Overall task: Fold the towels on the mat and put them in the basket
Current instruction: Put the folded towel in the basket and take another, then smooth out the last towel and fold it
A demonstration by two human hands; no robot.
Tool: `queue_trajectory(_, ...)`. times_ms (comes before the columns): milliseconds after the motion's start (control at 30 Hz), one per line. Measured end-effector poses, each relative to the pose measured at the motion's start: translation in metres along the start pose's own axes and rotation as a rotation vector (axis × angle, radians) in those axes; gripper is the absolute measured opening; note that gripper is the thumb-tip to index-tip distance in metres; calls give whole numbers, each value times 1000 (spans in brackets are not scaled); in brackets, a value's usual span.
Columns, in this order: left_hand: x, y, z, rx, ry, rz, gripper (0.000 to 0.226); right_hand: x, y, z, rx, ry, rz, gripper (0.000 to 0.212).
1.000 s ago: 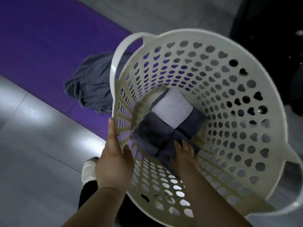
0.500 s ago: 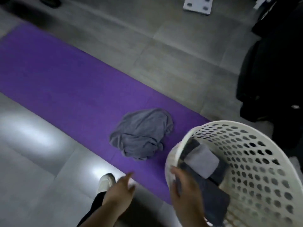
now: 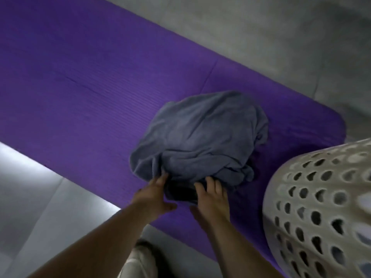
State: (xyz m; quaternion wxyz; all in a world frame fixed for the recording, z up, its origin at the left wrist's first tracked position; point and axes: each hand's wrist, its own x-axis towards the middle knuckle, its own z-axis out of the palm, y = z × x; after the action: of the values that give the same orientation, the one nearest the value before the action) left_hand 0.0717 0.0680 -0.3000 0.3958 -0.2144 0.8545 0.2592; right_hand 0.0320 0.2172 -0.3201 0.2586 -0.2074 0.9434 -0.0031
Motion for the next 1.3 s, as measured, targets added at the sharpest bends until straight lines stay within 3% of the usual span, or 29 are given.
queue_trajectory(100, 6, 4, 3, 248, 95, 14, 36, 13, 6, 3, 86, 165, -55, 22)
queue_trajectory(167, -11, 11, -11, 43, 191, 58, 34, 4, 0, -34, 339, 220, 27, 15)
queue_trajectory(233, -45, 23, -43, -415, 321, 46, 19, -12, -13, -85, 595, 258, 188, 25)
queue_trajectory(300, -84, 39, -91, -776, 374, 84, 26, -33, -28, -142, 766, 184, 210, 30)
queue_trajectory(333, -106, 45, -118, -835, 388, 99, 30, -43, -33, -174, 815, 175, 189, 30)
queue_trajectory(600, -327, 145, -353, -896, 482, 328, 22, -160, -51, -462, 981, 179, 22, 25)
queue_trajectory(700, -420, 191, -410, -903, 614, 463, 26, -207, -52, -549, 1035, 277, -16, 10)
queue_trajectory(833, -535, 224, -451, -624, 671, 640, 25, -265, -60, -638, 1035, 362, -157, 35)
queue_trajectory(933, -595, 229, -483, 145, 750, 528, 75, -295, -60, -691, 1016, 469, -243, 38)
queue_trajectory(967, -611, 230, -494, 362, 814, 472, 83, -305, -60, -709, 1032, 501, -261, 36)
queue_trajectory(1033, -636, 229, -515, 514, 932, 397, 65, -329, -63, -742, 1000, 537, -317, 34)
queue_trajectory(1133, -658, 233, -535, 289, 994, 467, 26, -361, -72, -780, 860, 653, -382, 25)
queue_trajectory(1200, -665, 235, -547, -105, 854, 579, 18, -368, -78, -795, 761, 722, -317, 18)
queue_trajectory(1300, -664, 232, -563, -531, 644, 653, 19, -359, -84, -795, 876, 683, -251, 38)
